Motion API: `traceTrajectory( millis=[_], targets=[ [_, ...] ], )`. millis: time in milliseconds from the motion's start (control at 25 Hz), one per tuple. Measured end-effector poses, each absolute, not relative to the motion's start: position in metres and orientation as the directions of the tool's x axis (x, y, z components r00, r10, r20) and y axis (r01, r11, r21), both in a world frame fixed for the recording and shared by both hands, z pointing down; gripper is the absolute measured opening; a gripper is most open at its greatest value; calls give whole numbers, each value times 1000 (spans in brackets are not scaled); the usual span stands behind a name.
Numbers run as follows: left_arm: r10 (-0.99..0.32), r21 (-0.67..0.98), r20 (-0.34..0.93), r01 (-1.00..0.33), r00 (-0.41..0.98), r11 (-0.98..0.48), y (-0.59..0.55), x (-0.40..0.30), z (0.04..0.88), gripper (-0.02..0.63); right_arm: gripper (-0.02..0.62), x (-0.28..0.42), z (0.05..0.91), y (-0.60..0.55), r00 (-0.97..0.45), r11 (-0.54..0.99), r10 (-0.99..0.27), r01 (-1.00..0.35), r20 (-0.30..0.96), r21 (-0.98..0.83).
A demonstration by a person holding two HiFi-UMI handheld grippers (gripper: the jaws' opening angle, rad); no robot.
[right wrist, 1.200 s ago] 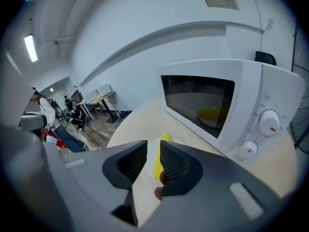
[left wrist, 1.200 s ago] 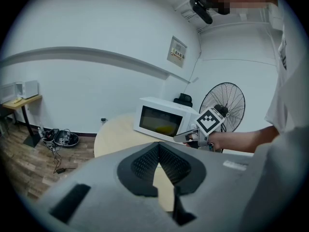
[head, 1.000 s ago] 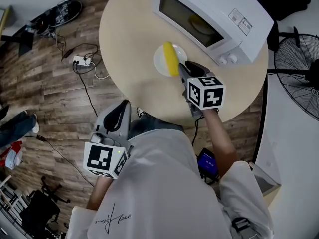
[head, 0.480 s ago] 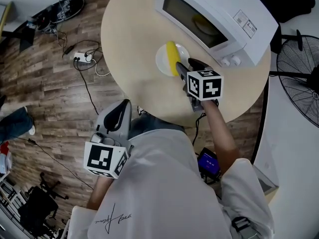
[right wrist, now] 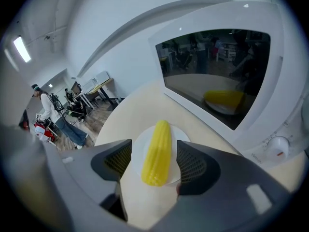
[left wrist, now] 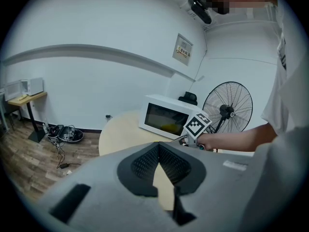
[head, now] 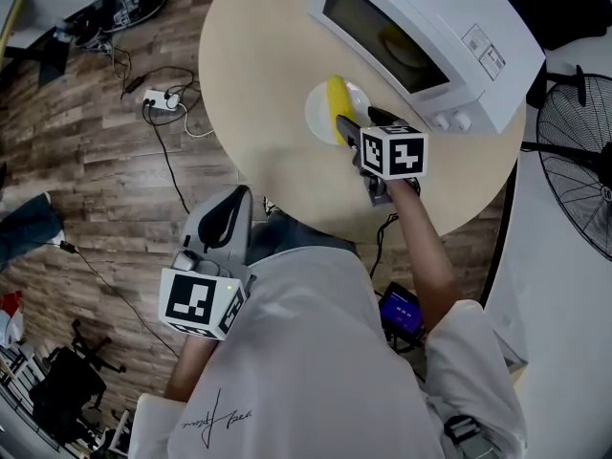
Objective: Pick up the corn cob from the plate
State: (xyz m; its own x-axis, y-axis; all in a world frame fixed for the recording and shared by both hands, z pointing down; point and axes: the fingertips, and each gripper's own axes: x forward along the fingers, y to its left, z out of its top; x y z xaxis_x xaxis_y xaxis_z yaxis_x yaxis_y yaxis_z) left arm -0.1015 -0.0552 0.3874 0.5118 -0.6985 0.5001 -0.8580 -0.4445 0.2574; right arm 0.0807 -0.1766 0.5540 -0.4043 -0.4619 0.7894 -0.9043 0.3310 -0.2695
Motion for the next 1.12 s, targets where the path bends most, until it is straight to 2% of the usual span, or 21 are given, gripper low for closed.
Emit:
traceTrajectory(
  millis=[160,840,1120],
  targets=[
    [-701,261,506,-864,503,-431,-56,-105,390,0,310,76,565,-179,-405,335,-434,-902,805,-274],
    [-698,273,520,-870,492,-410,-64,-111,398,0,422,68,605,-190,-346,365,-338,-905,875,-217],
    [-699,275,526,-875,484,-399,-68,-118,399,0,426,62,620,-196,-330,380,-302,-902,894,-204]
  ],
)
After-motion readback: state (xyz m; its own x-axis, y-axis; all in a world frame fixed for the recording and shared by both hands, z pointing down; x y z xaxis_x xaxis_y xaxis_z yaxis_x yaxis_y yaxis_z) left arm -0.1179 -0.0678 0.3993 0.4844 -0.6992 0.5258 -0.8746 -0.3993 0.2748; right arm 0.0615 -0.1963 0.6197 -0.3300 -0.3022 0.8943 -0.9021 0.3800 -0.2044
